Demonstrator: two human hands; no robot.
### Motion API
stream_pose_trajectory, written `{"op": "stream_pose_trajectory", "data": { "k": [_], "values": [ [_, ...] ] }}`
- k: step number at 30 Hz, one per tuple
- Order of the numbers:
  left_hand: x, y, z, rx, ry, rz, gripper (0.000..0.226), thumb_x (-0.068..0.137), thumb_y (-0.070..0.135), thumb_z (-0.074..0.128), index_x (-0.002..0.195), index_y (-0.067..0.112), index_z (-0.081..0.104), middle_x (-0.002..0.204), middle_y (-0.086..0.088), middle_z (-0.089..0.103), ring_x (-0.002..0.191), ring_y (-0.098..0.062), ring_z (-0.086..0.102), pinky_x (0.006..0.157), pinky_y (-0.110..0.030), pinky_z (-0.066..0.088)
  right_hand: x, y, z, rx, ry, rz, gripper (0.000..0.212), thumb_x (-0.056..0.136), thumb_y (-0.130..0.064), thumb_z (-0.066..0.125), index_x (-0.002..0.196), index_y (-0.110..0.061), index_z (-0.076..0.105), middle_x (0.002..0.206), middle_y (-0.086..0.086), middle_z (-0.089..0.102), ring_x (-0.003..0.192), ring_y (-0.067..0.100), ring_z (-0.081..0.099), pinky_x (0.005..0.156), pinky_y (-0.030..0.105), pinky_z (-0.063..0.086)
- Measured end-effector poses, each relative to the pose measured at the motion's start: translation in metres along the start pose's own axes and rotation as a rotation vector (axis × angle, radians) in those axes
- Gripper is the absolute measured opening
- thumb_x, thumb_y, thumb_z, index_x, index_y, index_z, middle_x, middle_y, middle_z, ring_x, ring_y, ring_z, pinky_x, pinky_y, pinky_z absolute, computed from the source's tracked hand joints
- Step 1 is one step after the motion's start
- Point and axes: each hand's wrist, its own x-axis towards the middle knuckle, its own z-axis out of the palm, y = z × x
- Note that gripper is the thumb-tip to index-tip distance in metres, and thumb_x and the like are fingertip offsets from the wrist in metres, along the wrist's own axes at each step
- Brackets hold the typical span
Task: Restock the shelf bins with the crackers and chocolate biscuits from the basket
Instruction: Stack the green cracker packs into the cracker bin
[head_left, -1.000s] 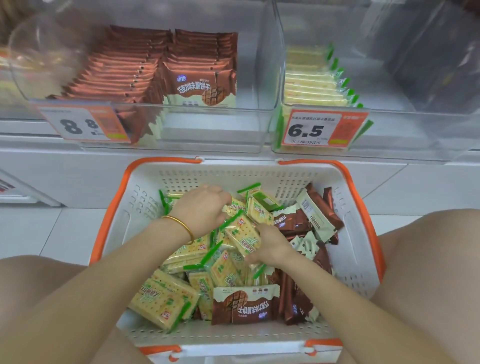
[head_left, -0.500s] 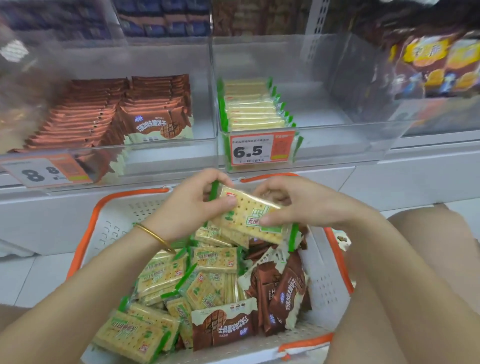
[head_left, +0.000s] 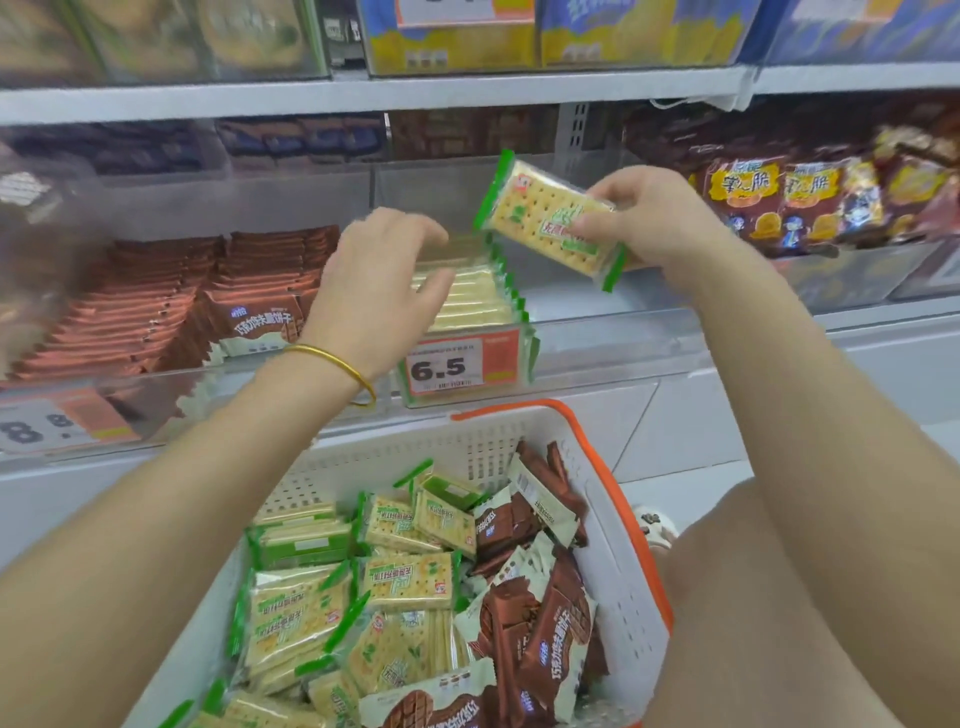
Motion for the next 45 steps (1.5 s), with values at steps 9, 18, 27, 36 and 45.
{"op": "stream_pose_trajectory", "data": {
  "k": [9,18,27,36,45],
  "values": [
    [0.027,-0.011,0.031,0.446,-0.253,0.114,0.042,0.093,0.042,0.034,0.110,0.018,0.065,0.117,0.001,0.059,0.119,-0.021,0.047,0.110,-0.043,0.019,0.136,0.073,0.036,-0.759,-0.063,0.080,0.035,0.085,-0.018,0.068,0.117,-0.006,0.062,0.114,0.015,0.061,0.103,0.031,0.058,0.080,0.034,0.047],
    [0.025,-0.007,0.054,0.413,-0.193,0.123,0.055,0.088,0.046,0.021,0.087,0.019,0.069,0.093,0.002,0.065,0.098,-0.024,0.059,0.104,-0.043,0.030,0.183,0.092,0.068,-0.985,-0.038,-0.099,0.067,0.089,-0.010,0.064,0.144,-0.005,0.027,0.141,0.022,0.035,0.121,0.040,0.045,0.086,0.045,0.046],
    [0.021,-0.011,0.058,0.347,-0.122,0.151,0.046,0.092,0.040,0.029,0.085,0.018,0.068,0.091,0.003,0.064,0.094,-0.024,0.060,0.099,-0.034,0.026,0.192,0.093,0.074,-1.237,0.116,-0.356,0.034,0.091,-0.010,0.056,0.123,0.001,0.054,0.130,0.021,0.046,0.124,0.037,0.039,0.094,0.045,0.036],
    [0.019,-0.011,0.058,0.253,0.013,0.227,0.037,0.093,0.031,0.035,0.092,0.012,0.067,0.092,-0.002,0.065,0.093,-0.028,0.059,0.087,-0.034,0.033,0.197,0.093,0.072,-1.207,0.041,-0.274,0.033,0.096,-0.017,0.050,0.127,-0.007,0.048,0.128,0.017,0.046,0.110,0.038,0.051,0.069,0.037,0.039],
    [-0.047,-0.003,0.050,0.183,0.226,0.485,0.022,0.080,0.003,0.050,0.077,0.007,0.071,0.076,-0.003,0.066,0.069,-0.024,0.059,0.070,-0.033,0.034,0.100,0.028,0.041,-0.711,0.079,-0.391,0.023,0.092,-0.035,0.057,0.097,-0.012,0.057,0.096,0.006,0.060,0.088,0.026,0.056,0.072,0.036,0.044]
  ]
}}
